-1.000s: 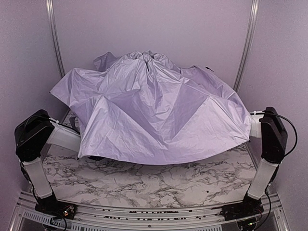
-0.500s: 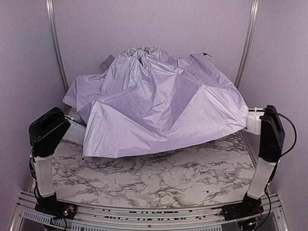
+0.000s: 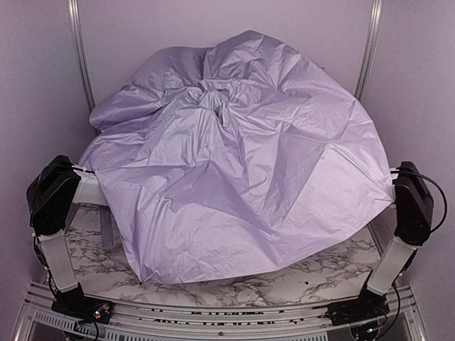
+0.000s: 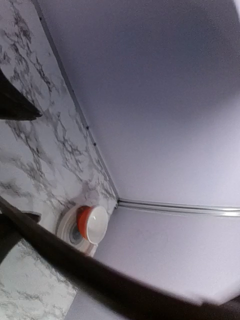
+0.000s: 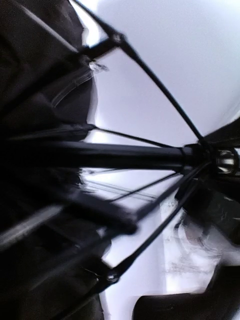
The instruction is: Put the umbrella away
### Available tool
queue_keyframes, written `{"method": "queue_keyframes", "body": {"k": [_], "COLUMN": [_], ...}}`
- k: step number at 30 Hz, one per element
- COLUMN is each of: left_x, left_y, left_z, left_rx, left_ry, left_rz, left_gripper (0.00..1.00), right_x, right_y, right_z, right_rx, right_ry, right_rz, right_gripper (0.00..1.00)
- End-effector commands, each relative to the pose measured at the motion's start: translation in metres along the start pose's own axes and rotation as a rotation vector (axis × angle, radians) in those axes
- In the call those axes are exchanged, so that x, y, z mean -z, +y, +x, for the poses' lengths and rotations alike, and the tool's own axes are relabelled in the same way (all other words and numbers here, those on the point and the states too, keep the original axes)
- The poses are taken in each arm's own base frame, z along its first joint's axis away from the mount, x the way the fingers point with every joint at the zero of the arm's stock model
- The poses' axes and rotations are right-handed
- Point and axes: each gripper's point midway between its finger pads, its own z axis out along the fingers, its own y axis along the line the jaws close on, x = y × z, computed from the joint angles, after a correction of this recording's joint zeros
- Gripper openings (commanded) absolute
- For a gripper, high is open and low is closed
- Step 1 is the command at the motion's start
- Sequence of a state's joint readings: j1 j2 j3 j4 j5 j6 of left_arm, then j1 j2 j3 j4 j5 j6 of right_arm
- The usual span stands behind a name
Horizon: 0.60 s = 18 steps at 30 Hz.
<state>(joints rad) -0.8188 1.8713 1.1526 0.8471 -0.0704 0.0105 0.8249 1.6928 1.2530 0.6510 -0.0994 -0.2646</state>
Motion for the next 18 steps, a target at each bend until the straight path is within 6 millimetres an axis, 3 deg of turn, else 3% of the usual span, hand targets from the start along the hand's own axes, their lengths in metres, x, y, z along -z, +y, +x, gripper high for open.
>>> {"method": "queue_keyframes", "body": {"k": [1, 4, 8, 11, 14, 18], "left_x": [0.038, 0.073, 0.087, 0.084, 0.075, 0.074], "left_y": [-0.024, -0.051, -0.060, -0.057, -0.062, -0.076], "left_z": [0.085, 0.120, 0.138, 0.130, 0.115, 0.097], "left_rx": [0.039, -0.037, -0.130, -0.190, -0.243, -0.364], "left_ry": [0.245, 0.381, 0.469, 0.453, 0.457, 0.466], "left_rz": [0.100, 0.139, 0.119, 0.081, 0.083, 0.092], "left_gripper": [0.99, 0.99, 0.99, 0.99, 0.99, 0.99], "right_x": [0.053, 0.088, 0.105, 0.104, 0.086, 0.070], "right_y": [0.046, 0.060, 0.058, 0.046, 0.039, 0.016], "right_z": [0.204, 0.261, 0.276, 0.267, 0.248, 0.198], "right_rx": [-0.015, -0.053, -0.087, -0.136, -0.127, -0.152], "right_ry": [0.338, 0.441, 0.459, 0.401, 0.372, 0.237], "right_rz": [-0.046, -0.045, -0.033, -0.036, -0.055, -0.034], "right_gripper": [0.00, 0.00, 0.00, 0.00, 0.00, 0.00]}}
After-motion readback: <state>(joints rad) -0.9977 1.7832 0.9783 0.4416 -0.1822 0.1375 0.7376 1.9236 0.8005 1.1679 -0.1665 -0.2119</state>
